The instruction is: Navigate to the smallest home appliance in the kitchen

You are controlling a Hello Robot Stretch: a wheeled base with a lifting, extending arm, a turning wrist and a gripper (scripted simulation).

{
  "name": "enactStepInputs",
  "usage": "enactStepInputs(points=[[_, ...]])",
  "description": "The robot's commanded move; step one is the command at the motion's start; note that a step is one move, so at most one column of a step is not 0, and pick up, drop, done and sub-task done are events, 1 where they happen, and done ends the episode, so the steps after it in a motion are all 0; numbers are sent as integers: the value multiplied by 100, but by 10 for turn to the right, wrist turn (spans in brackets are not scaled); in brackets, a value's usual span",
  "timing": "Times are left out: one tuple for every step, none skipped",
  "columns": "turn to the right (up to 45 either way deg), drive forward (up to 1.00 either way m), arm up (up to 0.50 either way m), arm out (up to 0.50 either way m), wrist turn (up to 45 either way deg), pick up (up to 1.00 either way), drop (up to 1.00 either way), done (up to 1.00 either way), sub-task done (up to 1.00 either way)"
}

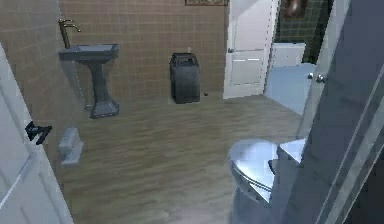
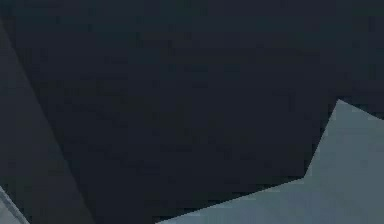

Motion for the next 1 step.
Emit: enactStepInputs(points=[[0, 100, 0, 0, 0, 0, 0, 0, 0]])
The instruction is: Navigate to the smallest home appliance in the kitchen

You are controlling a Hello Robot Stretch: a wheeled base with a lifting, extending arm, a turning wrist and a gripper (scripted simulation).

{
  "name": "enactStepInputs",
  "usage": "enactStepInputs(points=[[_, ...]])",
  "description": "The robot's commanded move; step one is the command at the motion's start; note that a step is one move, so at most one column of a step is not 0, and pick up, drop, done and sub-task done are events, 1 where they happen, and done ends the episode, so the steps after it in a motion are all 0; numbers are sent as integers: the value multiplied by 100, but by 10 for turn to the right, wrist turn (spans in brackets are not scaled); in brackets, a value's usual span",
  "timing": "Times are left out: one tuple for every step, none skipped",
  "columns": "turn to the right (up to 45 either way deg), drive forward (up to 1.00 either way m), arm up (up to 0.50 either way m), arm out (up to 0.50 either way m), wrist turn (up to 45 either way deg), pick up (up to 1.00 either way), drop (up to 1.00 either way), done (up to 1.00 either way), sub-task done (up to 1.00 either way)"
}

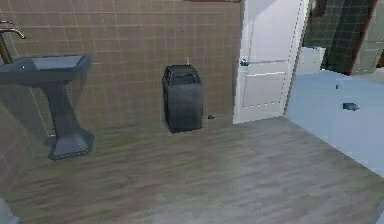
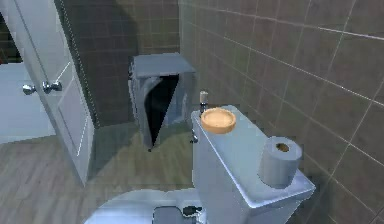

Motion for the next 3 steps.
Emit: enactStepInputs(points=[[0, 60, 0, 0, 0, 0, 0, 0, 0], [-390, 0, 0, 0, 0, 0, 0, 0, 0], [0, 25, 0, 0, 0, 0, 0, 0, 0]])
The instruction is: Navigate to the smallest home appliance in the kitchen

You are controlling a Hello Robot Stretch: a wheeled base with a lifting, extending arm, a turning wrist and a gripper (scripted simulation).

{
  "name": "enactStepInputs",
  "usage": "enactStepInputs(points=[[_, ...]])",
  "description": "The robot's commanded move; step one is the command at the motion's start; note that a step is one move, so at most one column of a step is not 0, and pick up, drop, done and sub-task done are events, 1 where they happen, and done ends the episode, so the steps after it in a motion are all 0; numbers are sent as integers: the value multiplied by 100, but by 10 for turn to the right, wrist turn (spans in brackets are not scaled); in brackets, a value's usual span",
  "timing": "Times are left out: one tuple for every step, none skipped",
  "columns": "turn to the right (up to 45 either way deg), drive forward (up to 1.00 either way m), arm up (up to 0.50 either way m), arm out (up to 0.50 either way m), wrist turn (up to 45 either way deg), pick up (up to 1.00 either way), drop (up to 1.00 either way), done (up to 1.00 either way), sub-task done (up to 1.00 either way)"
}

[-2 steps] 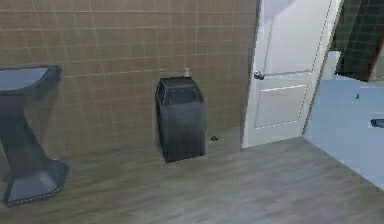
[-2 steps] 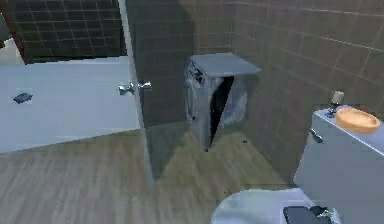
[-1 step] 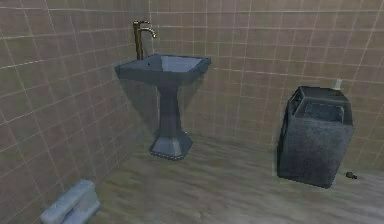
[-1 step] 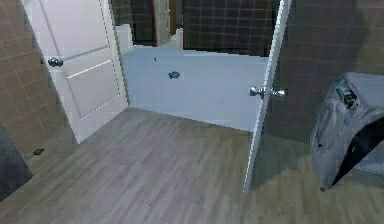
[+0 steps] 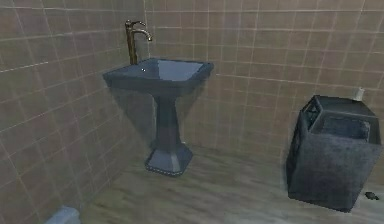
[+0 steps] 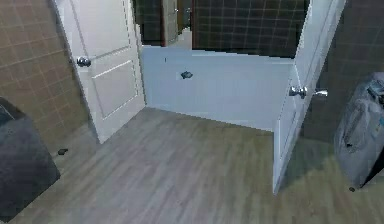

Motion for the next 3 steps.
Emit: enactStepInputs(points=[[450, 0, 0, 0, 0, 0, 0, 0, 0], [390, 0, 0, 0, 0, 0, 0, 0, 0], [0, 100, 0, 0, 0, 0, 0, 0, 0]])
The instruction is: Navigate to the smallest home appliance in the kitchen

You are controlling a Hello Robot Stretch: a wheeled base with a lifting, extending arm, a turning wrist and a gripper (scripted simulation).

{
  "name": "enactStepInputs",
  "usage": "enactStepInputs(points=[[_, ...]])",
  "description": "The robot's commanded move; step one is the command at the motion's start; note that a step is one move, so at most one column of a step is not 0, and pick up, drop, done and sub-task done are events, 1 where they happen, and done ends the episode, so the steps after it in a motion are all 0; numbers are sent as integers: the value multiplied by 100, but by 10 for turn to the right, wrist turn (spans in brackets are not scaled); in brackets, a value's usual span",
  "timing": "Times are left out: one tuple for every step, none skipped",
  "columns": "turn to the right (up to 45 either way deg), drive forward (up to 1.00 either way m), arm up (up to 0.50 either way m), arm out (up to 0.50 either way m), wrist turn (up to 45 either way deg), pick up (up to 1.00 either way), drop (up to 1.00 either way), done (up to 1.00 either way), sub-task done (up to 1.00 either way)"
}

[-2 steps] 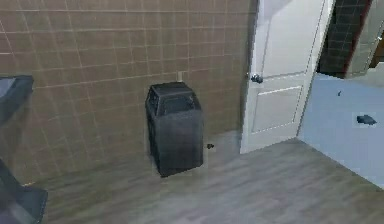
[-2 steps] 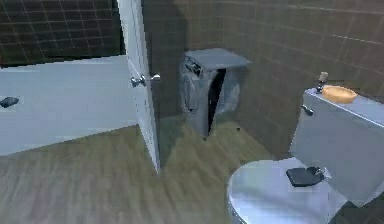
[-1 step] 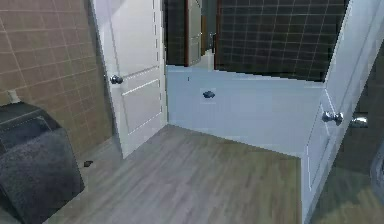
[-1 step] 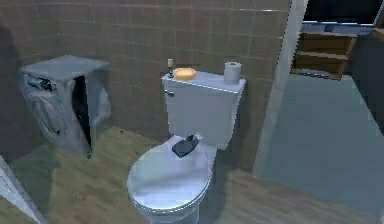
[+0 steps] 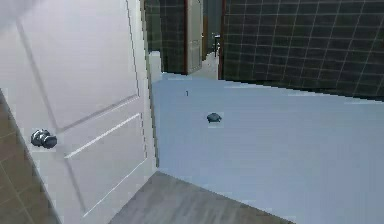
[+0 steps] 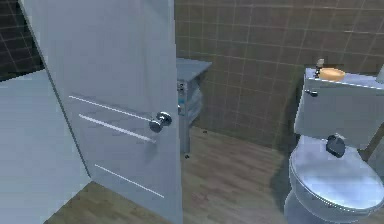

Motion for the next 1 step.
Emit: enactStepInputs(points=[[90, 0, 0, 0, 0, 0, 0, 0, 0]])
